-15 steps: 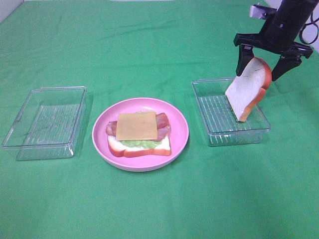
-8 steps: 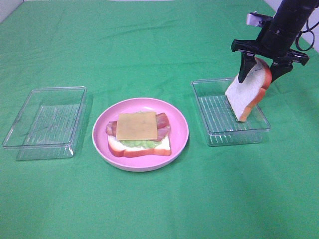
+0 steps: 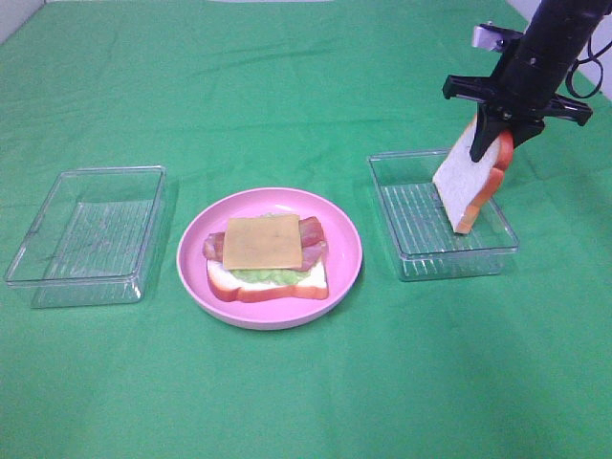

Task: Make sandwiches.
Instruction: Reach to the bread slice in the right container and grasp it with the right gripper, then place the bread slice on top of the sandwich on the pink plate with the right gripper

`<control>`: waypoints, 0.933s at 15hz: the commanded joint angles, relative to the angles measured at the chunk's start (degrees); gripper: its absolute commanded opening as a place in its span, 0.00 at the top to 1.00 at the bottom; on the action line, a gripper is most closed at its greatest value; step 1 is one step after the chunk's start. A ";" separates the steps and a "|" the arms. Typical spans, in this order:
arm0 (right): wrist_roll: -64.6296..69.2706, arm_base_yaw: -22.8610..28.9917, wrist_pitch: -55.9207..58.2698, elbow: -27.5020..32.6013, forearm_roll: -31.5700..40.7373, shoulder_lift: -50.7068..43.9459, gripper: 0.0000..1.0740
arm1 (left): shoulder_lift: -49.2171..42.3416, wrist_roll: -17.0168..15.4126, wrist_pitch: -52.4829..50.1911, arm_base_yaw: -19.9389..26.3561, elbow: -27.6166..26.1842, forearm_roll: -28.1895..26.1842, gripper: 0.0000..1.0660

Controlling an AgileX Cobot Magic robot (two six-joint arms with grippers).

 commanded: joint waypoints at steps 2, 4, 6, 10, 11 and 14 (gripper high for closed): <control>-0.40 -0.06 2.52 -0.29 0.52 0.11 0.85 | -1.03 -0.40 -0.86 0.29 0.11 -0.46 0.08; 0.29 -0.06 3.27 -0.29 1.03 0.11 0.91 | -1.03 -0.40 -0.86 0.29 0.11 -0.46 0.08; 0.74 -0.06 3.67 -0.29 2.18 -0.52 1.00 | -1.03 -0.40 -0.86 0.29 0.11 -0.46 0.08; 0.92 -0.06 7.10 -0.46 4.87 -6.82 1.00 | -1.03 -0.40 -0.86 0.29 0.11 -0.46 0.08; 0.92 0.06 7.33 -0.17 5.21 -8.65 1.00 | -1.03 -0.40 -0.86 0.29 0.11 -0.52 0.08; 0.40 0.11 7.10 -0.06 6.65 -13.64 1.00 | -1.03 -0.40 -0.86 0.29 0.11 -0.86 0.08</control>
